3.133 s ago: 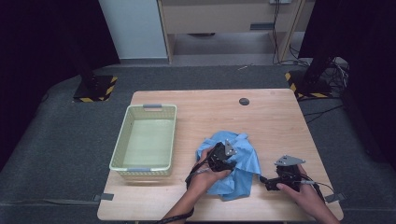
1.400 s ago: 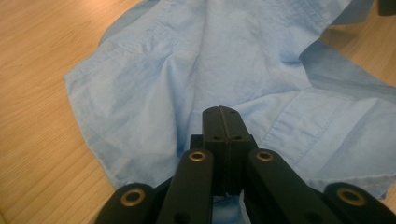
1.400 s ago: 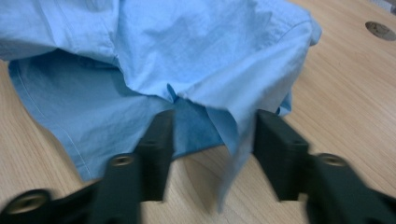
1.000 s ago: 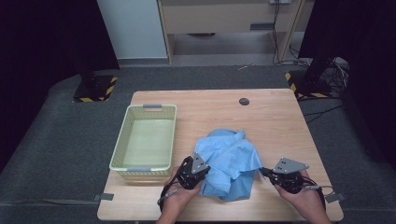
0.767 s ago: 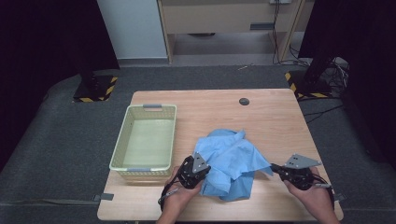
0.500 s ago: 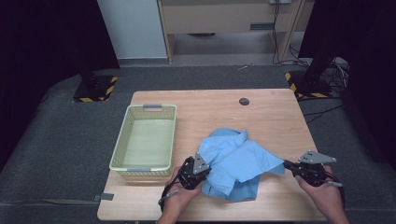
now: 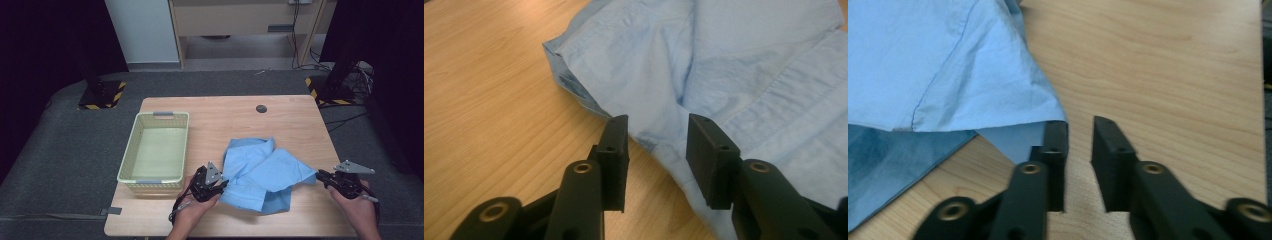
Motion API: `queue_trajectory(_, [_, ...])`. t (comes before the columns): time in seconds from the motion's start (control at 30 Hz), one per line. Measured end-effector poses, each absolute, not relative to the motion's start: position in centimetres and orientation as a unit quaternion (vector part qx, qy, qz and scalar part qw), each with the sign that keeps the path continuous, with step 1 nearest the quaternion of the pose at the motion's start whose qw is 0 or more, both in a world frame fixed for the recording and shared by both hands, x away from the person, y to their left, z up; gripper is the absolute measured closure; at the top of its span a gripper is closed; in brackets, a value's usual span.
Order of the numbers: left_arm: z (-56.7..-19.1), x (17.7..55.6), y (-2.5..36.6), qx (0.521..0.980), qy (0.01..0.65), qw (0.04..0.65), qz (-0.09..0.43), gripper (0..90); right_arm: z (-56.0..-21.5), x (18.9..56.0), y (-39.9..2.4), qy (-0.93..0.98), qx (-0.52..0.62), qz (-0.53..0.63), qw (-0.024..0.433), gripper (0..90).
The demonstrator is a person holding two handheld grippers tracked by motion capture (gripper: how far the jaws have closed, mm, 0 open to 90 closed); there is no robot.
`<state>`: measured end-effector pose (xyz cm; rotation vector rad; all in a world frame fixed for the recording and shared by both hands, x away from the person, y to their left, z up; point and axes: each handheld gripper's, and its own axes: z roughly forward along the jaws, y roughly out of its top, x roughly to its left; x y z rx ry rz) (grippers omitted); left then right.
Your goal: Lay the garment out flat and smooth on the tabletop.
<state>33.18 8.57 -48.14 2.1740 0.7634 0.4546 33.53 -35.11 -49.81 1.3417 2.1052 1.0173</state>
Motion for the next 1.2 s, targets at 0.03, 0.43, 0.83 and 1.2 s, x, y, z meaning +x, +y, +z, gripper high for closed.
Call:
queue_trajectory(0.03, [-48.2, 33.3, 8.6, 0.854, 0.300, 0.386, 0.178, 59.7, -49.6, 33.4, -35.1, 0.761, 0.482, 0.370, 0.226, 71.6])
queue_trajectory(0.43, [-49.4, 35.7, 7.1, 0.870, 0.289, 0.364, 0.166, 59.4, -48.3, 30.1, -34.5, 0.767, 0.442, 0.390, 0.254, 55.9])
queue_trajectory(0.83, [-51.4, 36.7, 5.4, 0.890, 0.273, 0.335, 0.145, 59.6, -48.6, 28.4, -28.2, 0.827, 0.311, 0.398, 0.248, 46.4])
queue_trajectory(1.2, [-52.1, 36.2, 5.1, 0.890, 0.273, 0.333, 0.147, 61.8, -48.6, 28.5, -25.3, 0.837, 0.240, 0.419, 0.256, 31.9])
